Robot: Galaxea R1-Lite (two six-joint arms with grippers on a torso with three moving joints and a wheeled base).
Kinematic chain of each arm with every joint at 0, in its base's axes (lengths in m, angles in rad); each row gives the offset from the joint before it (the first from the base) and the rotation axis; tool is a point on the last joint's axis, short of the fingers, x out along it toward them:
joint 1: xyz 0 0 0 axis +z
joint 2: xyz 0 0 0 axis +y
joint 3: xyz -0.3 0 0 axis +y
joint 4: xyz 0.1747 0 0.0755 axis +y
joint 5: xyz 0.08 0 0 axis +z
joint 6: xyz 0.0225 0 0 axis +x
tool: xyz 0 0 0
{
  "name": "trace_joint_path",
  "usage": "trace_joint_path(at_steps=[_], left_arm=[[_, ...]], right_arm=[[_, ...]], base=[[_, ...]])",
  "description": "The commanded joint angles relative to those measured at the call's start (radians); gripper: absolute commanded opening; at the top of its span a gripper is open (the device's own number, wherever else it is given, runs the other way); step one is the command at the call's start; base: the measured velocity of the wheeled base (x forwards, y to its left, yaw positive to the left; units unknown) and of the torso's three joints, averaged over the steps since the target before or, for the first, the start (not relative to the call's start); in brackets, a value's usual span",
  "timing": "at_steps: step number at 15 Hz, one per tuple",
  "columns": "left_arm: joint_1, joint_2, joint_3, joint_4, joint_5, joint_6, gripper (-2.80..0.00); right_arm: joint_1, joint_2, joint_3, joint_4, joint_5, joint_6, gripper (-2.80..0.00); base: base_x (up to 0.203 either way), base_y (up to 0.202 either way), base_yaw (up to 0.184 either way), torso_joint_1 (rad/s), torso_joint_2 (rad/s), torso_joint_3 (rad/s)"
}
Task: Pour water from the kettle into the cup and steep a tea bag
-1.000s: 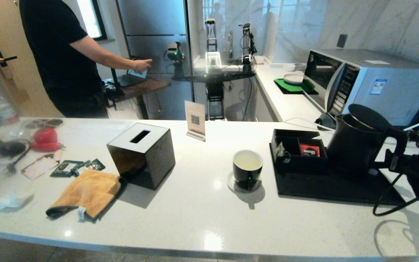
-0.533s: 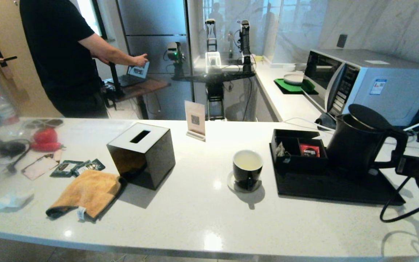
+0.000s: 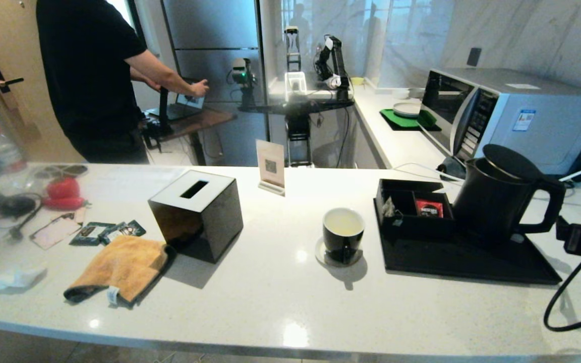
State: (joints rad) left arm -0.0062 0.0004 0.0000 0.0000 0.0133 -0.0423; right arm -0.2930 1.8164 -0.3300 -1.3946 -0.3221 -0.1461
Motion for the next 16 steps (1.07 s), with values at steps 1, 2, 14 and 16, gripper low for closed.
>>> trace_joint_path(at_steps=[1, 2, 14, 16], left_arm=[[0.000, 0.001, 0.000, 0.000, 0.000, -0.001, -2.80], [0.000, 0.001, 0.000, 0.000, 0.000, -0.001, -2.80], [0.000, 0.001, 0.000, 0.000, 0.000, -0.001, -2.80], [0.000, 0.001, 0.000, 0.000, 0.000, -0.001, -2.80]], right_arm=[[0.000, -0.062, 0.021, -0.006, 0.000, -0.014, 0.00], [0.000, -0.075, 0.031, -0.005, 0.001, -0.016, -2.80], [0.000, -0.135, -0.201, 0.066, 0.074, -0.038, -2.80], [0.000, -0.118, -0.298, 0.113, 0.114, -0.040, -2.80]], base=[[0.000, 0.000, 0.000, 0.000, 0.00, 0.000], [0.000, 0.000, 0.000, 0.000, 0.00, 0.000], [0.000, 0.000, 0.000, 0.000, 0.00, 0.000], [0.000, 0.000, 0.000, 0.000, 0.00, 0.000]])
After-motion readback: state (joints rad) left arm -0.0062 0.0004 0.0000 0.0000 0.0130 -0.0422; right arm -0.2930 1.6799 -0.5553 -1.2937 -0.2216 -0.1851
